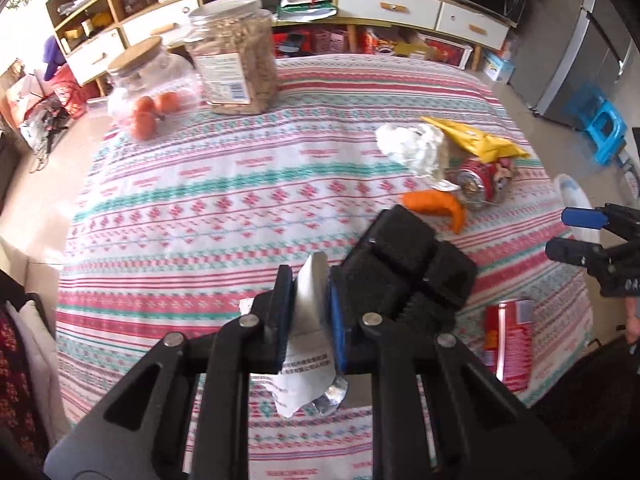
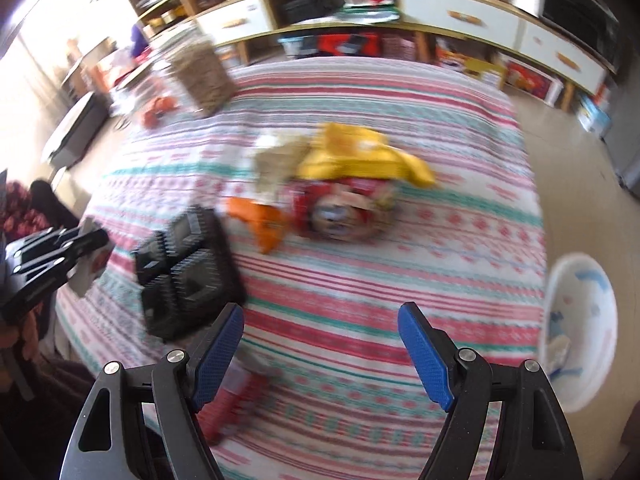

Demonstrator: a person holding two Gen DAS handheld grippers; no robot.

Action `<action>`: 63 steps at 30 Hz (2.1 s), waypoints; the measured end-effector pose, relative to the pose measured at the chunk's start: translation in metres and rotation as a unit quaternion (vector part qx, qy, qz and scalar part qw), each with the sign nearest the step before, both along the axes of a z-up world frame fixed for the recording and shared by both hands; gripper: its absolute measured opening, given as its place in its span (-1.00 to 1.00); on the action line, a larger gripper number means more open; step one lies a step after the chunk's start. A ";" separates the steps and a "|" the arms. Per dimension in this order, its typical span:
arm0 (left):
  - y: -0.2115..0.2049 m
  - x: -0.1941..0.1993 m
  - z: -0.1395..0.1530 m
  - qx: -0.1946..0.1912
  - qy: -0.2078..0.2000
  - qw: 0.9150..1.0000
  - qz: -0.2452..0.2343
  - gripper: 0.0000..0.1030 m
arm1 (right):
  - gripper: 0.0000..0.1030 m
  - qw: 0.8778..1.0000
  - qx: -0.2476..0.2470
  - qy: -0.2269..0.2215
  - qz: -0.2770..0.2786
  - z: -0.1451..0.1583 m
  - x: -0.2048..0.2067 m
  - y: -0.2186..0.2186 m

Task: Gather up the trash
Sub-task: 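Grasp the white wrapper with the left tool while the right tool grasps the black tray, then lift the black tray with the right tool and carry it toward the bin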

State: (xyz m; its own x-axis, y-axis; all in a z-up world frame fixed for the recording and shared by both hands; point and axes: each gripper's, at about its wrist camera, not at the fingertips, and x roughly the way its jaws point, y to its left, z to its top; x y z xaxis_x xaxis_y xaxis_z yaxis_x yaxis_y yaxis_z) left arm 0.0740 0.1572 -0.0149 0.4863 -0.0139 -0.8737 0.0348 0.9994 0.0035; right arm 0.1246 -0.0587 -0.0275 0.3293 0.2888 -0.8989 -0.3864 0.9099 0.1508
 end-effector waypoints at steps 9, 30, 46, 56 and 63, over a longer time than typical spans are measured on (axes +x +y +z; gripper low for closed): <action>0.021 -0.001 -0.003 -0.009 0.005 1.000 0.009 -0.62 | 0.53 0.998 -0.004 0.025 0.057 -0.032 0.007 0.083; 0.021 -0.005 -0.009 -0.008 0.014 1.000 0.001 -0.62 | -0.02 0.996 0.018 0.054 0.070 -0.051 0.019 0.108; 0.003 -0.001 -0.001 -0.004 -0.001 1.000 -0.010 -0.62 | -0.03 0.999 0.046 0.000 0.026 0.005 0.017 0.049; -0.037 0.009 0.005 0.002 -0.009 0.999 -0.037 -0.62 | -0.03 0.998 0.054 -0.028 -0.035 0.029 0.012 -0.031; -0.086 0.017 0.008 0.003 -0.016 0.998 -0.065 -0.62 | -0.03 0.992 0.075 -0.042 -0.089 0.035 0.009 -0.106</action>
